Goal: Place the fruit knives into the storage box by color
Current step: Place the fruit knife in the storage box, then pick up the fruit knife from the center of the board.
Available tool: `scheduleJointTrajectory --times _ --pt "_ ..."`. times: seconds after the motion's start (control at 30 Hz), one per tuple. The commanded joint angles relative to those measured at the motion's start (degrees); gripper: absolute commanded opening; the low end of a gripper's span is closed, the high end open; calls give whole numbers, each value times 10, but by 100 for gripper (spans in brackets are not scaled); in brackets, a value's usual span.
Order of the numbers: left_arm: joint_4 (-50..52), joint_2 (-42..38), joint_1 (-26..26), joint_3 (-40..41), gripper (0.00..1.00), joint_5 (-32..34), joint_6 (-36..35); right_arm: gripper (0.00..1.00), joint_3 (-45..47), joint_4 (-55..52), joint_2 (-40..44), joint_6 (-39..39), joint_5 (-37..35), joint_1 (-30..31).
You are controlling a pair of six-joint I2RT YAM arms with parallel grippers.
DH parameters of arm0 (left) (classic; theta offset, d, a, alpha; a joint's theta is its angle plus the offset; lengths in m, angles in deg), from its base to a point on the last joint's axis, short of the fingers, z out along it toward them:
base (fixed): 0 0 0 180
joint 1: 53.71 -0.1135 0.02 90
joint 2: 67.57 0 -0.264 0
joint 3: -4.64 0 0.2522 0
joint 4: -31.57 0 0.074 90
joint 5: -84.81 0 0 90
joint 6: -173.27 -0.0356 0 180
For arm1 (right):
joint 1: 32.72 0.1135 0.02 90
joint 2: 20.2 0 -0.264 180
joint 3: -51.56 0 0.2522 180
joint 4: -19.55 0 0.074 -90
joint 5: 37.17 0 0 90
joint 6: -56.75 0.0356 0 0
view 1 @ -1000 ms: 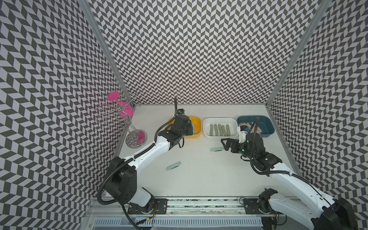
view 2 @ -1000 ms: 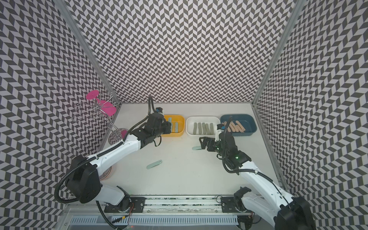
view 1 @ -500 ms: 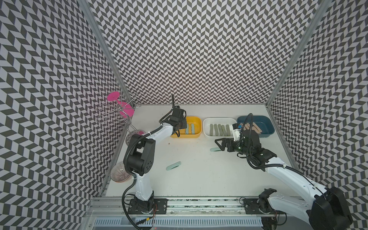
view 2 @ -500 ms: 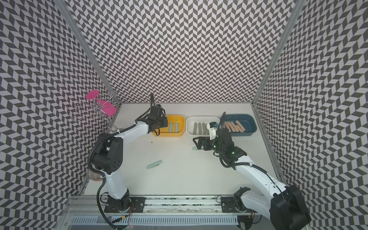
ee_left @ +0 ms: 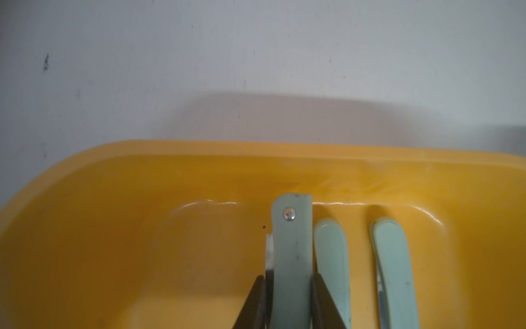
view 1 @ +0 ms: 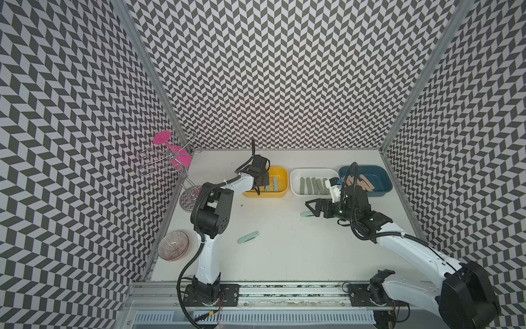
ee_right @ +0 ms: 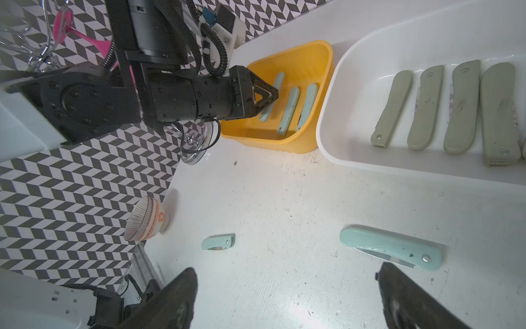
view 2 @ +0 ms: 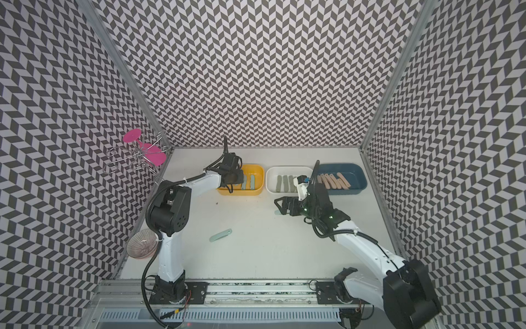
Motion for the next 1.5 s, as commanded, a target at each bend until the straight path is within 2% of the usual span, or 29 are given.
scheduleJointTrajectory --times 0.0,0.2,0.37,0.5,0.63,0.7,0.9,1.1,1.2,1.3,1.47 --pt "12 15 -4 -20 24 14 0 97 -3 29 10 -4 1 -3" --pt "20 31 -4 -34 30 19 -1 97 -2 25 16 -5 -2 -3" --pt "37 24 -4 -56 51 10 -1 97 -5 24 17 -4 -1 -3" --pt "58 -14 -4 -78 62 -3 -2 97 -6 24 19 -5 1 -3" --pt "72 -90 0 -58 70 -27 12 97 -5 28 19 -3 4 -3" --pt "74 -136 3 -17 71 -34 24 97 -2 33 19 -1 8 -3" --pt "53 -308 9 199 77 -42 97 96 10 46 19 4 21 -3" --pt "40 -433 9 386 81 -51 169 96 17 52 22 8 35 -2" --pt "19 -471 12 457 89 -70 195 96 20 53 28 10 38 -3" --pt "4 -488 23 504 91 -75 212 96 25 53 37 14 40 -3" --pt "1 -481 57 533 92 -77 225 96 31 46 51 14 36 -2"
